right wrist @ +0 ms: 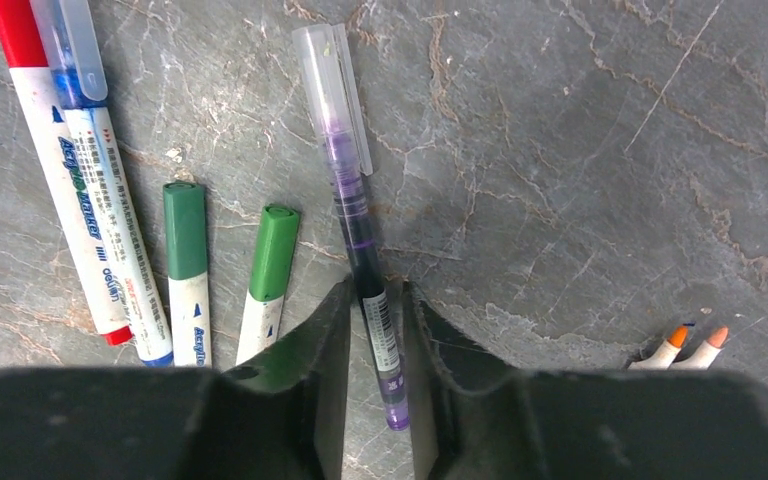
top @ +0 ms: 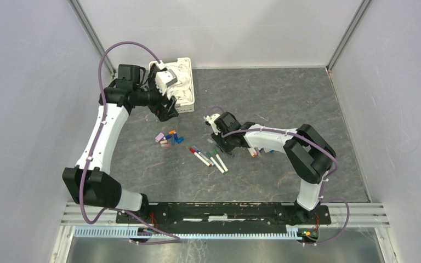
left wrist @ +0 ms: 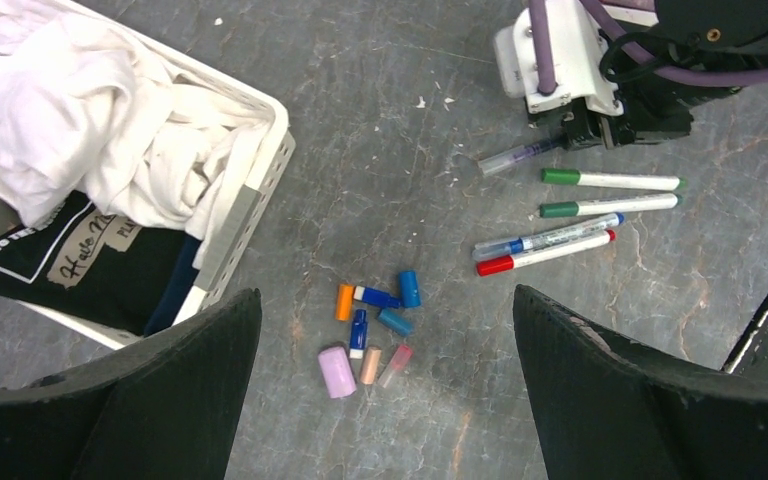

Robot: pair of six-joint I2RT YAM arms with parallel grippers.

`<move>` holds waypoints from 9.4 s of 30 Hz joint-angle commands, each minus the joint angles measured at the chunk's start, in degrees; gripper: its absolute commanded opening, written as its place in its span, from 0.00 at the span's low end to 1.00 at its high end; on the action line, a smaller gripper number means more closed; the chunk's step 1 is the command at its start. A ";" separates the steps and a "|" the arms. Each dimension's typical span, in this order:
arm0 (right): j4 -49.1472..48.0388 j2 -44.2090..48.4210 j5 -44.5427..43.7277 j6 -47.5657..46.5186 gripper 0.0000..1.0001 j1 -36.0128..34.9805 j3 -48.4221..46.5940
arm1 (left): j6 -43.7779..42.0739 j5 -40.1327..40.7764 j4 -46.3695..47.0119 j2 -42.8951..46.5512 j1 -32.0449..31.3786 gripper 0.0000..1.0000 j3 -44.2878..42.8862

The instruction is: Open the pen caps

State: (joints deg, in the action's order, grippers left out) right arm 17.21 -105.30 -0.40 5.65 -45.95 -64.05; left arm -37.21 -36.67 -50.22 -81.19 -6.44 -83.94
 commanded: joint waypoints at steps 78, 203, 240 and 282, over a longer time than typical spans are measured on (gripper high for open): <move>2.85 -7.32 59.02 10.13 0.00 1.79 -19.37 | -42.49 -3.98 -11.53 0.80 -14.69 0.02 18.01; -12.03 12.31 -11.35 3.93 0.34 -9.96 13.03 | 8.36 -6.27 5.38 -3.28 17.98 1.00 7.57; -9.49 19.96 13.12 2.63 0.00 -0.69 10.41 | -20.15 -12.68 -9.46 -1.06 -0.87 0.98 13.67; -6.15 8.15 49.32 11.01 0.29 0.09 -6.52 | -33.70 -9.95 -13.95 2.17 -14.76 0.02 17.75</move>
State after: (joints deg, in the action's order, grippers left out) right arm 14.28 -95.98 46.48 14.09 -45.47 -69.54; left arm -72.25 -45.95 -66.30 -81.14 -20.67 -65.19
